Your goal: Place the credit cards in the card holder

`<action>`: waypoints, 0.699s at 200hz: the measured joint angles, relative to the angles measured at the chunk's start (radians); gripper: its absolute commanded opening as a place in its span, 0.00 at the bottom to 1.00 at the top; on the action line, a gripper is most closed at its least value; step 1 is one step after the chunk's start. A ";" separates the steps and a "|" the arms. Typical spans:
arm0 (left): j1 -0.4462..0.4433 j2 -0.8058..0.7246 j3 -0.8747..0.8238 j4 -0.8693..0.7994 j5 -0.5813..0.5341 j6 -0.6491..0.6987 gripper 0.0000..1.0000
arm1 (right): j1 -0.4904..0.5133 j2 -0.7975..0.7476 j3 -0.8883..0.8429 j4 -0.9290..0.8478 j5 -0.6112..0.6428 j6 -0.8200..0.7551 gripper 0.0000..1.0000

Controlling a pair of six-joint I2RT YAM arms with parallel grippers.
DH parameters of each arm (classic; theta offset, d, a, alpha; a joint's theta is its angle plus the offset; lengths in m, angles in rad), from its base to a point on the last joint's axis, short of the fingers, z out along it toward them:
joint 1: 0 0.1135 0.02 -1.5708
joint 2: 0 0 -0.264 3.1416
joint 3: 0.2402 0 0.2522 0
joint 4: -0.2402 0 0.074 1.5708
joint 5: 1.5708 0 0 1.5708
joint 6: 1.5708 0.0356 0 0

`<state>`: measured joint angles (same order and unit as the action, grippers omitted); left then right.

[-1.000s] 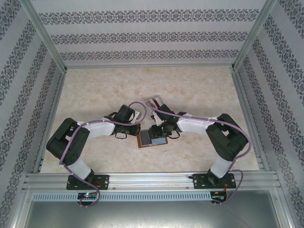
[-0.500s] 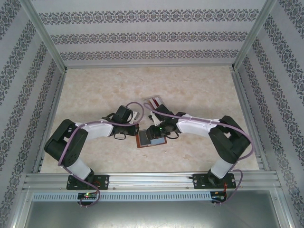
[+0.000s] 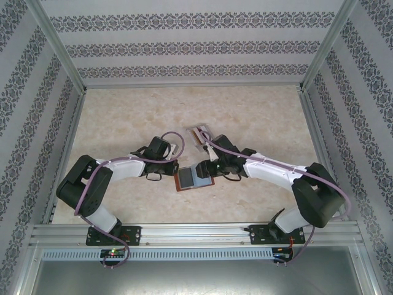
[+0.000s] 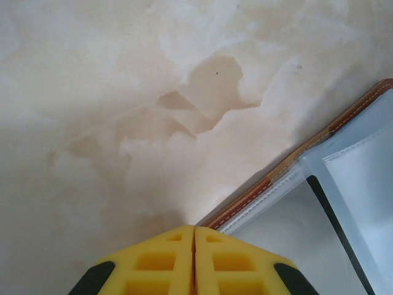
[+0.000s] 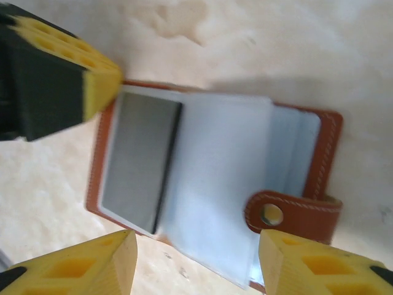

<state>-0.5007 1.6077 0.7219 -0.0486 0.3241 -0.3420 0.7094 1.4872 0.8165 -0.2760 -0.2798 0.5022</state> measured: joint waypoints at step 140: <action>0.002 -0.001 -0.002 0.006 -0.004 -0.008 0.20 | 0.029 0.075 -0.039 0.117 -0.108 0.053 0.38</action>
<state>-0.4984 1.6066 0.7204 -0.0429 0.3199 -0.3496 0.7380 1.5623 0.7780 -0.1589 -0.3882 0.5549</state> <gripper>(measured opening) 0.154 0.384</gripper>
